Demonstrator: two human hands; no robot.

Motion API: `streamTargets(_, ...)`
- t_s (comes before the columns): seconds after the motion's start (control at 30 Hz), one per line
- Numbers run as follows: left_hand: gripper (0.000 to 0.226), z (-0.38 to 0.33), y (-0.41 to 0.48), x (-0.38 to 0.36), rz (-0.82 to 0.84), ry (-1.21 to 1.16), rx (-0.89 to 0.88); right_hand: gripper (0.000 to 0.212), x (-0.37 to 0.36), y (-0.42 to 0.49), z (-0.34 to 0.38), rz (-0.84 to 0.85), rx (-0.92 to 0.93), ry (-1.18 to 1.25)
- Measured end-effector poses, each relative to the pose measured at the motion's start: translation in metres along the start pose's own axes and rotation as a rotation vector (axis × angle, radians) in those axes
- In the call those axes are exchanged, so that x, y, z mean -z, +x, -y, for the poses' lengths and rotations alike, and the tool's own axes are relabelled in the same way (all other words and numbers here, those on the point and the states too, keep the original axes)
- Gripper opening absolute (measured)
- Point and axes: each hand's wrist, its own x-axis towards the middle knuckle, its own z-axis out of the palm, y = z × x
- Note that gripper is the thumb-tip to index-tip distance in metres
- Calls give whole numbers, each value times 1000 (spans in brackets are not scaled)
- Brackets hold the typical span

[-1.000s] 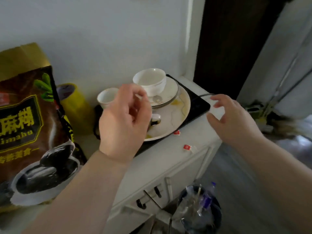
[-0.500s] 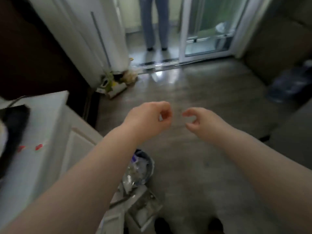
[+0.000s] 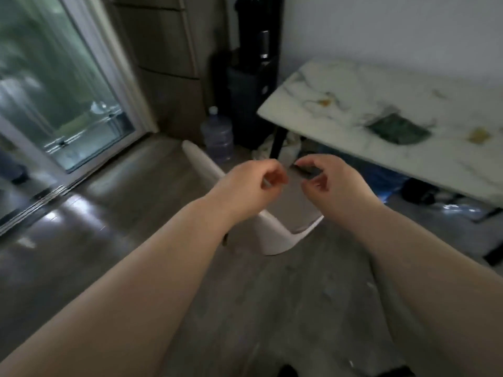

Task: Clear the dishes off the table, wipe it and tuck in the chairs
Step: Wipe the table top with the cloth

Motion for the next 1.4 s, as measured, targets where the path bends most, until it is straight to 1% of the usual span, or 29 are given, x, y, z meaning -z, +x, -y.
streamTargets(0.1,12,-42,78,-39,94,22,-57,37,57,17,-76,-104,-121,-25)
streamTargets(0.27,18,-66,176,-97,213,135,-52,35,107,38,-175,-164,-354,-88)
streamTargets(0.4,20,-68,250,-134,306,195,-36,39,128,67,-242,-161,-488,-108)
streamTargets(0.53,22,-67,330,-162,364,189,-6,39,142,99,-299,-167,-644,-80)
streamTargets(0.73,29,-65,426,-202,461,157,57,48,152,150,-367,-52,-795,-56)
streamTargets(0.83,33,-60,464,-223,485,186,88,49,156,183,-399,-56,-804,14)
streamTargets(0.93,37,-54,490,-240,488,223,98,47,156,218,-432,-149,-793,168)
streamTargets(1.0,41,-50,513,-254,487,230,128,48,155,250,-462,-163,-792,191)
streamTargets(1.1,43,-46,544,-276,470,256,166,55,150,300,-501,-104,-758,56)
streamTargets(1.23,48,-42,586,-306,399,358,168,64,136,350,-540,-7,-651,-171)
streamTargets(1.33,54,-42,613,-330,334,396,126,71,124,376,-561,101,-587,-298)
streamTargets(1.4,57,-42,630,-345,335,421,96,76,117,392,-573,159,-610,-355)
